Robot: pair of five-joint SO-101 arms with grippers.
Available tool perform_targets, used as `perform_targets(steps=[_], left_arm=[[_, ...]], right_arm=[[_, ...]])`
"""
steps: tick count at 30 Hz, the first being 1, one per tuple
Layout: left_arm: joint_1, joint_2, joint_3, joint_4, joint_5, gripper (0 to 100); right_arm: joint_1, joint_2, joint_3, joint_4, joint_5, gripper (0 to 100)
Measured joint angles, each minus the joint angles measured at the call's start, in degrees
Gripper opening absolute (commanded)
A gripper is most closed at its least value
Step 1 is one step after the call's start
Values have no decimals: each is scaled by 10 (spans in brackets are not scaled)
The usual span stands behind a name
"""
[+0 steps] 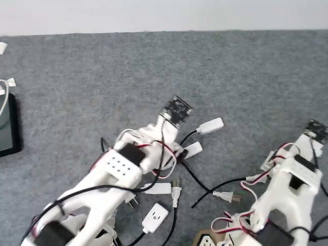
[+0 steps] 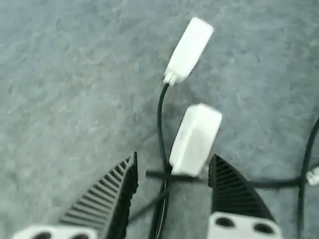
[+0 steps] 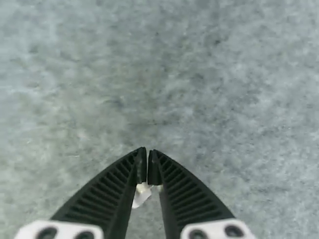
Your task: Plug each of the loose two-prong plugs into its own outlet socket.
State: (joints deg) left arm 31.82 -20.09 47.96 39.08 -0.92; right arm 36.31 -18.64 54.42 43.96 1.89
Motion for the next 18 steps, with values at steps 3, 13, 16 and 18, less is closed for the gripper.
perform_targets(steps=[3,13,16,18], left_arm=[[4,60,1,-69,-11,163],[18,179,-46,-95,-81,163],[19,184,-47,-95,-81,163],[22,184,-47,-95,-81,163]], right_arm=[[8,6,-8,0,3,27],[9,10,-10,4,32,27],[9,10,-10,4,32,27],[9,10,-10,4,32,27]])
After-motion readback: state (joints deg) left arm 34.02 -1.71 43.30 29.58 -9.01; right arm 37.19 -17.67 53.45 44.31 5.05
